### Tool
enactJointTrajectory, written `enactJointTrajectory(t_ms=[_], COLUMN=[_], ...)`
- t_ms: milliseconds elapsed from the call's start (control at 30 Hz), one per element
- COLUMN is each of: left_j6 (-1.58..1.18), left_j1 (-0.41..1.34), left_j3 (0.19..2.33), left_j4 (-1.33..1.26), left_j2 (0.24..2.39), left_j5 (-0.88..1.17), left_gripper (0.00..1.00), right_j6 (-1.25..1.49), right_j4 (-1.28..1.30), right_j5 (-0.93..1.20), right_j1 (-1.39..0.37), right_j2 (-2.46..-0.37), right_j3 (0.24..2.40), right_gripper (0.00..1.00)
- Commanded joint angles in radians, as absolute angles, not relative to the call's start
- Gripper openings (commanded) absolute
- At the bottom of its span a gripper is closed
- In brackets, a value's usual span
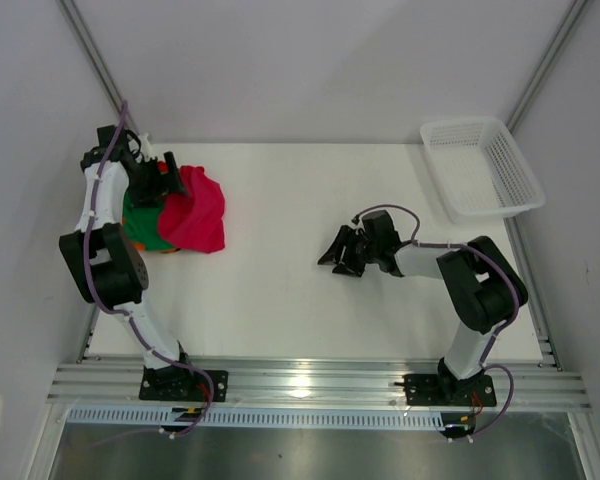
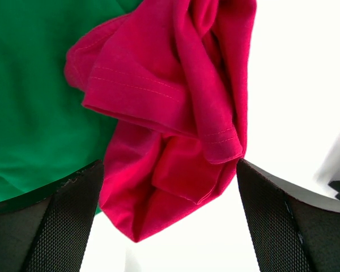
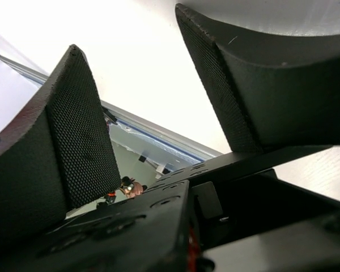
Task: Fold and stack the t-shirts
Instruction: Put the neatly folded tshirt into the corner of the board with the left arm
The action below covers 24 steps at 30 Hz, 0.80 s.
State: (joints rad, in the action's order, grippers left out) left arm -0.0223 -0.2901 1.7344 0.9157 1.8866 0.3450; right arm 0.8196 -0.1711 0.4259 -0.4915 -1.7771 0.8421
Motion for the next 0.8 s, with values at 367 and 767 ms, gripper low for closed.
enactJointTrajectory(t_ms=[367, 767], left_j6=[-0.023, -0.034], left_j1=[-0.293, -0.293], left_j3=[1.71, 1.715], left_j4=[0.835, 0.828], left_j2=[1.852, 1.882], left_j5=[0.448, 0.486], left_gripper=[1.0, 0.99], right_j6=[0.844, 0.873], right_j4=[-0.193, -0.215], right_j5=[0.4, 0.382], right_j1=[-0.532, -0.568], right_j2=[-1.839, -1.848], right_j3=[0.859, 0.859], right_gripper=[0.62, 0.62])
